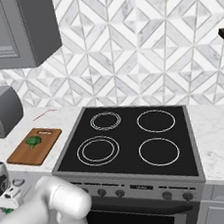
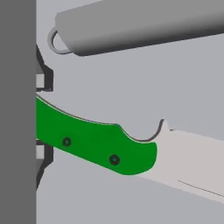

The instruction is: Place the appropriate cutting tool for cutting the broccoli skin on the cutting board.

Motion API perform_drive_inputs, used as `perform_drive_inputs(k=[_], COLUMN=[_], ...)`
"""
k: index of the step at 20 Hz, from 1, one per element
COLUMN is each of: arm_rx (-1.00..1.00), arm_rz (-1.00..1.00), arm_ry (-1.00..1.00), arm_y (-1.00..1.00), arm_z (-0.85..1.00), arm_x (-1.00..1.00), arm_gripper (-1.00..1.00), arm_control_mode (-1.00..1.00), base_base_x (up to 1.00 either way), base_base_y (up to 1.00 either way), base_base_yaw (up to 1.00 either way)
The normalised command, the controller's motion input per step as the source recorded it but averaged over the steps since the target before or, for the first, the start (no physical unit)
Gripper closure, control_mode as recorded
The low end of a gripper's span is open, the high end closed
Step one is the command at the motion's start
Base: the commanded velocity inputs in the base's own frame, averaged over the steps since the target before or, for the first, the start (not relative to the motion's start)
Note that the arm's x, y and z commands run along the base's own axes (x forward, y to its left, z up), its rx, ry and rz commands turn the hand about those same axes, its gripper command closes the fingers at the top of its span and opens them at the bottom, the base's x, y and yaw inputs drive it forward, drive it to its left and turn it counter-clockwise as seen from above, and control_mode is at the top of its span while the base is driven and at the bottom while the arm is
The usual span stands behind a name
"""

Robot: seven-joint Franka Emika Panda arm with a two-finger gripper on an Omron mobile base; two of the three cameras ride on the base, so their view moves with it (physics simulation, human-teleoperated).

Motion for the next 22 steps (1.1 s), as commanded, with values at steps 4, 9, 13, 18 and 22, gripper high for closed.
perform_drive_inputs(k=[4,9,13,18,22], arm_rx=[0.07,0.02,0.0,0.0,0.0], arm_rz=[0.0,0.0,-0.01,0.0,0.0], arm_ry=[-0.09,-0.12,-0.09,0.05,0.18], arm_y=[-0.16,-0.09,-0.02,0.0,0.0], arm_z=[0.06,0.67,1.0,0.65,0.61], arm_x=[-0.16,-0.23,-0.42,-0.16,0.0], arm_gripper=[1.0,1.0,1.0,1.0,1.0], arm_control_mode=[-1.0,-1.0,-1.0,-1.0,-1.0], base_base_x=[0.0,0.0,0.0,0.0,0.0], base_base_y=[0.0,0.0,0.0,0.0,0.0], base_base_yaw=[0.0,0.0,0.0,0.0,0.0])
